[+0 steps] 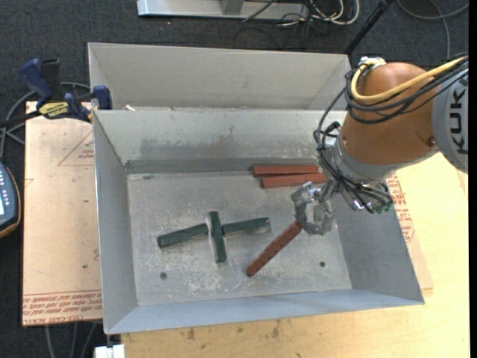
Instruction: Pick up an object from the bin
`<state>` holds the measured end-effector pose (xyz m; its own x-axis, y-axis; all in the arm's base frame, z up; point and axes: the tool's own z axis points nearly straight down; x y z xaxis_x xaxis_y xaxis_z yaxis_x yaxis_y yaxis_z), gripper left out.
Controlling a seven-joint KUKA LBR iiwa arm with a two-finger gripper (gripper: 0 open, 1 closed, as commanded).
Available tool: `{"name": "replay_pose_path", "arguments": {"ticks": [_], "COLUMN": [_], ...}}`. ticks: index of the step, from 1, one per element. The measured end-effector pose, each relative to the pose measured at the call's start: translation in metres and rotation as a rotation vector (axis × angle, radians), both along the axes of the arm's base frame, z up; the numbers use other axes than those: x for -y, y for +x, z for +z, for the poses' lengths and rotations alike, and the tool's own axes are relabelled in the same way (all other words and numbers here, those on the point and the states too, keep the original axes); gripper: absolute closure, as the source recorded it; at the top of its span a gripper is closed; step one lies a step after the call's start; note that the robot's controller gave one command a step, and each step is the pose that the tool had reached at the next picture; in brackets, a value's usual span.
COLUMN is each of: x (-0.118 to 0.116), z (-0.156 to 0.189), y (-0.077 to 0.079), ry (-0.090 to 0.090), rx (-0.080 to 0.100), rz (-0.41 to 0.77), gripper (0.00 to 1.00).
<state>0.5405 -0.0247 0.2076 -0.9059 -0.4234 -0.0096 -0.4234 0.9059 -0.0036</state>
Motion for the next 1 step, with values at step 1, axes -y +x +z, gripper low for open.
{"name": "replay_pose_path", "arguments": {"ticks": [1], "x": [-0.0390], "z": [-0.0259], "y": [-0.0161], "ry": [0.001], "rx": [-0.011], "rz": [0.235], "gripper": [1.00]}}
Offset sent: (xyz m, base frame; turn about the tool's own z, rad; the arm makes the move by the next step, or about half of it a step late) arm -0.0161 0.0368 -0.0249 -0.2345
